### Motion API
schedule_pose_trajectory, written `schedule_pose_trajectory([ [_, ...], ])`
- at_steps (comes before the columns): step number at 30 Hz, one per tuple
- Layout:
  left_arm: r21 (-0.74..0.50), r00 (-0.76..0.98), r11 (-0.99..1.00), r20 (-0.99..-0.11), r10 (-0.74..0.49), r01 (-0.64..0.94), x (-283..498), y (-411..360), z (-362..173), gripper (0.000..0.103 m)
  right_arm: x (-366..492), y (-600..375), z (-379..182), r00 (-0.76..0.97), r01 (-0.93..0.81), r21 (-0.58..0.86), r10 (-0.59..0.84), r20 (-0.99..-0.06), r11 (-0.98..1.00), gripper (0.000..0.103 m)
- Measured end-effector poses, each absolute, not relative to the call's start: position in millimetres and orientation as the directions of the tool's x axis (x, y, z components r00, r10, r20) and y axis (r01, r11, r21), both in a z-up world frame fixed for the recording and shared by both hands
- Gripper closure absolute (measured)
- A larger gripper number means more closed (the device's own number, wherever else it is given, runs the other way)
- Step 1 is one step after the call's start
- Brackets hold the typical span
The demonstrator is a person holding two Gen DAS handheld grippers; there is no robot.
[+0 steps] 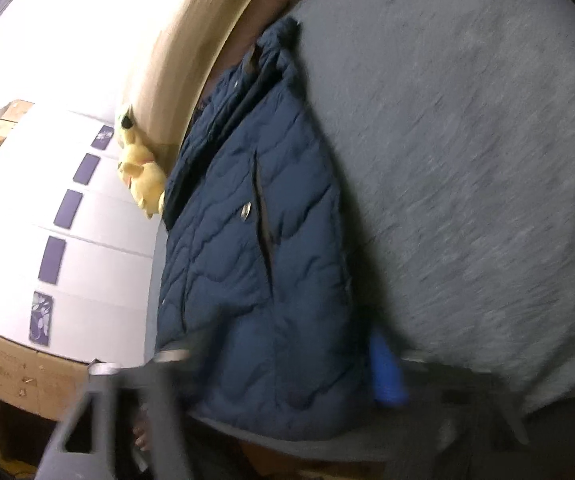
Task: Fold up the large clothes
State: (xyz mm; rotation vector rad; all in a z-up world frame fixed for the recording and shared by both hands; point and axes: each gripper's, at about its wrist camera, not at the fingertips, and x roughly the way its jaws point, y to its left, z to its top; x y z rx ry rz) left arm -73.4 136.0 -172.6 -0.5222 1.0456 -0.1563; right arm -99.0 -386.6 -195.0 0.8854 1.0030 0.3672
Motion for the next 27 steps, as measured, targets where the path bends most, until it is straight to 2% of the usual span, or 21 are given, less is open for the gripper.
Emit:
schedule_pose_trajectory([
  [1,-0.467,0.496,0.877,-0.792,-0.356,-0.115,-73,135,-173,0.074,-99,-384,-195,0.51,0.116,0.776,0.634,-0.582,0.62,0.08],
  [2,-0.47,0.482,0.877,-0.795,-0.368,-0.105,-70,135,-175,0.083,-98,-379,-197,0.493,0.117,0.757,0.624,-0.606,0.642,0.082],
  [4,-0.482,0.482,0.871,-0.788,-0.383,-0.097,-69,136,-174,0.089,-99,-378,-197,0.487,0.111,0.751,0.623,-0.612,0.651,0.087],
  [14,-0.483,0.502,0.872,-0.776,-0.382,-0.083,-78,142,-162,0.09,-110,-368,-187,0.477,0.083,0.723,0.61,-0.633,0.685,0.091],
  [21,-0.505,0.49,0.858,-0.774,-0.402,-0.095,-74,147,-166,0.09,-112,-379,-194,0.477,0.092,0.753,0.635,-0.607,0.651,0.09],
  [25,-0.52,0.494,0.849,-0.764,-0.415,-0.092,-64,147,-166,0.088,-108,-386,-197,0.491,0.097,0.791,0.662,-0.566,0.604,0.084],
  [27,-0.524,0.503,0.846,-0.761,-0.411,-0.101,-65,150,-166,0.083,-109,-389,-200,0.498,0.101,0.79,0.657,-0.566,0.604,0.08],
])
